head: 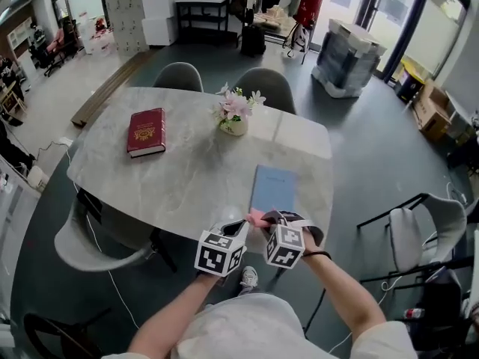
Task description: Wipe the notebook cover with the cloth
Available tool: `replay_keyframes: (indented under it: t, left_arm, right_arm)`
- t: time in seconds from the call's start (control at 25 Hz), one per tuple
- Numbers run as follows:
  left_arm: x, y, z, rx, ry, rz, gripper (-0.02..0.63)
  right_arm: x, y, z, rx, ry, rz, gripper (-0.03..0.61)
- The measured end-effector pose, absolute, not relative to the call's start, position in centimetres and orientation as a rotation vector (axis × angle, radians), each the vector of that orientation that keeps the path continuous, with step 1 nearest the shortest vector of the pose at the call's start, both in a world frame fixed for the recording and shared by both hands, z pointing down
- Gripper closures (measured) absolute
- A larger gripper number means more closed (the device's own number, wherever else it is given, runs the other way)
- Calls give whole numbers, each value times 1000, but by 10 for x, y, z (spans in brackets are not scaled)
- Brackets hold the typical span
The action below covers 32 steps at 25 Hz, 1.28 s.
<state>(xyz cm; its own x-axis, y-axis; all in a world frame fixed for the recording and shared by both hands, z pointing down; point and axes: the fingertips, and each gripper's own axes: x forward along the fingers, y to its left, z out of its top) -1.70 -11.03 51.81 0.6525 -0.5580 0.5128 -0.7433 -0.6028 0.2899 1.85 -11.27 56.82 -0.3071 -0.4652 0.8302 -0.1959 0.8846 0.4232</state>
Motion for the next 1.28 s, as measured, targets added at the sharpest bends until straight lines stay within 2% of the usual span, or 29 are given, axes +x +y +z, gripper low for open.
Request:
replay_keyframes:
  t: [0.64,0.92,1.28]
  left_arm:
    - [7,-91,467,2547,-938,499,607]
    - [26,-74,441,2646,-906,485,607]
    - [30,-56,426,2685,-876,460,607]
  right_arm:
    - [63,-88,457,1219,-2187,87,563]
    - [83,-66,425,1491,-2344,374,563]
    - [90,-47,417,1597,-2303,331,563]
